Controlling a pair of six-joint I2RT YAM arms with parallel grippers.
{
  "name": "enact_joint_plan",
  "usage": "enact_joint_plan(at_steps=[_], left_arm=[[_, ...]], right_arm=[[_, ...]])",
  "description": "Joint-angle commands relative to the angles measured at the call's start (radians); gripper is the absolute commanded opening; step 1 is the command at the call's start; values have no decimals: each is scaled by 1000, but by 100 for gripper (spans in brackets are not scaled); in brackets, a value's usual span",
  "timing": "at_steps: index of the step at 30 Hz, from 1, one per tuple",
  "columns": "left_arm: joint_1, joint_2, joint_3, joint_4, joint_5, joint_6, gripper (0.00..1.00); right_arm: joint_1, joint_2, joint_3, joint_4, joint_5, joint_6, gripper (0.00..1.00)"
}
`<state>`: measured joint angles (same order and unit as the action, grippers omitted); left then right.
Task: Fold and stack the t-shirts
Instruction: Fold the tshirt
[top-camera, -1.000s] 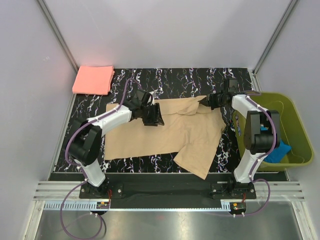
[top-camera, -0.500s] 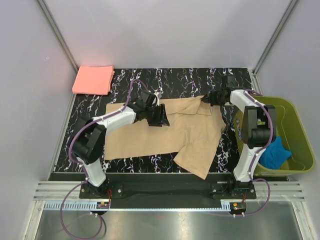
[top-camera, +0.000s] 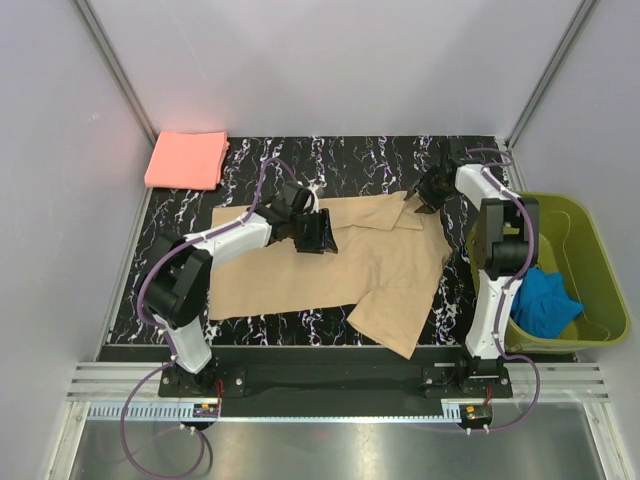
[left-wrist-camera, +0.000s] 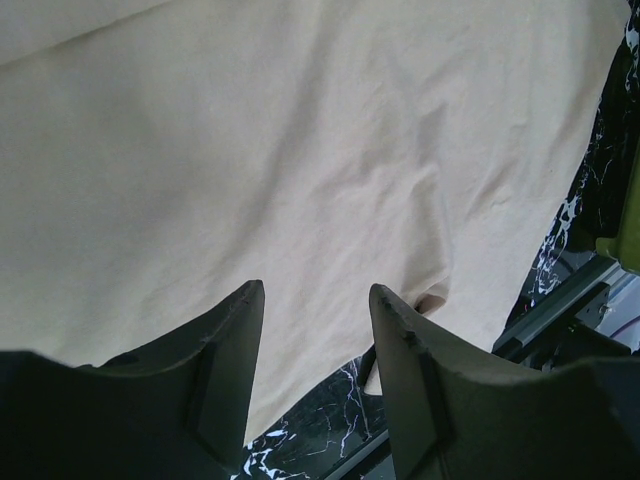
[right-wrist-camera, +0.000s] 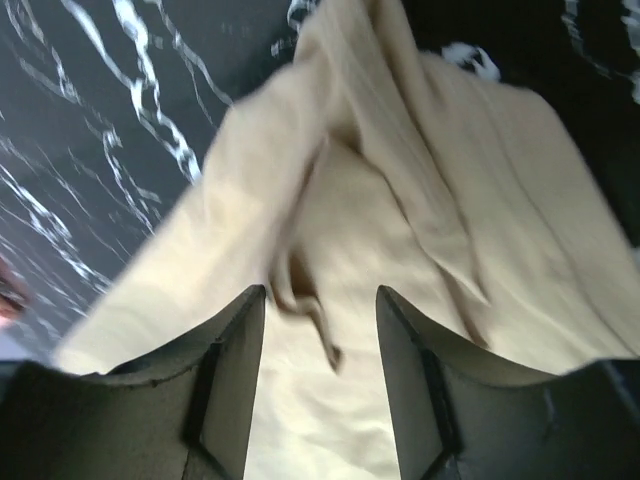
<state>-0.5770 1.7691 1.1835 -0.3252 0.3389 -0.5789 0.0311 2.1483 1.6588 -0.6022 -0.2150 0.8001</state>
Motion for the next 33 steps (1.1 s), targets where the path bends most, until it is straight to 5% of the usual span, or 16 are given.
enact_joint_plan(at_steps=[1, 9, 19, 33], left_arm=[[-3, -33, 7, 9, 37, 19, 51], [-3, -20, 36, -18, 66, 14, 51], [-3, -105, -39, -35, 58, 5, 51], [-3, -135, -99, -25, 55, -15, 50]], right_arm=[[18, -197, -66, -51, 68, -231, 56], [55, -202, -151, 11, -96, -308, 57], [59, -18, 16, 45, -138, -437, 59], [58, 47, 59, 79, -164, -438, 48]])
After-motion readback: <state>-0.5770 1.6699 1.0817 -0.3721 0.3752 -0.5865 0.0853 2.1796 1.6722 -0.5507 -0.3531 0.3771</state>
